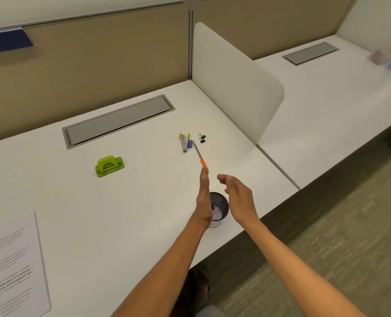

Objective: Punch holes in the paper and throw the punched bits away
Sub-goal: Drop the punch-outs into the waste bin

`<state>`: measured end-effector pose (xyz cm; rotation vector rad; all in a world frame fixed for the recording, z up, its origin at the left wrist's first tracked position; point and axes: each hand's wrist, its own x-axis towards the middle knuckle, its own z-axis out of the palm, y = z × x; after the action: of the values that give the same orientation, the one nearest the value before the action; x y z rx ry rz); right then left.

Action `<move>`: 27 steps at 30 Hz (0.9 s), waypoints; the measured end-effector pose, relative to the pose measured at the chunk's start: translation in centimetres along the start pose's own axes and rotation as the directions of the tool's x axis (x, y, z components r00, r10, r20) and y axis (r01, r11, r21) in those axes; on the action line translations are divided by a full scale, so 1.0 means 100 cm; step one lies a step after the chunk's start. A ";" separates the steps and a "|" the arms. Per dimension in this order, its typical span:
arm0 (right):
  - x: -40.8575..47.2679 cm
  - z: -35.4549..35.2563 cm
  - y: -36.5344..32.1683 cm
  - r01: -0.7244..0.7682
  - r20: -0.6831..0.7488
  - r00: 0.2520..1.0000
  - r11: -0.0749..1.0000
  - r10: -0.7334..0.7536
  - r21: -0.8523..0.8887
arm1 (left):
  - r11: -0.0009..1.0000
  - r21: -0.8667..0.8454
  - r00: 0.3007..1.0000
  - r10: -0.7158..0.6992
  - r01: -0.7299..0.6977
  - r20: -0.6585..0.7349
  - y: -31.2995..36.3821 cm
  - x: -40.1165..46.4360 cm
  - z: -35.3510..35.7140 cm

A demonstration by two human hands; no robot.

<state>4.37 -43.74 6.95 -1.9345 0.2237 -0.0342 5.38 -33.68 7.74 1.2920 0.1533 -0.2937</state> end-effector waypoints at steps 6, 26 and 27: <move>-0.053 0.020 0.007 0.189 0.244 0.958 0.974 -0.154 -0.128 | 0.976 -0.199 0.993 -0.098 0.084 -0.061 0.009 -0.002 -0.006; -0.058 0.008 0.030 0.262 0.227 0.961 0.795 -0.161 -0.547 | 0.970 -0.229 0.992 -0.102 0.083 -0.075 0.017 -0.001 -0.003; -0.056 0.004 0.034 0.230 0.199 0.970 0.810 -0.142 -0.540 | 0.969 -0.236 0.993 -0.090 0.068 -0.081 0.015 0.000 -0.003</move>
<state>-1.59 -43.62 4.09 -2.5338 -0.0748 0.0534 5.88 -33.04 9.08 1.0675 0.3093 -0.2761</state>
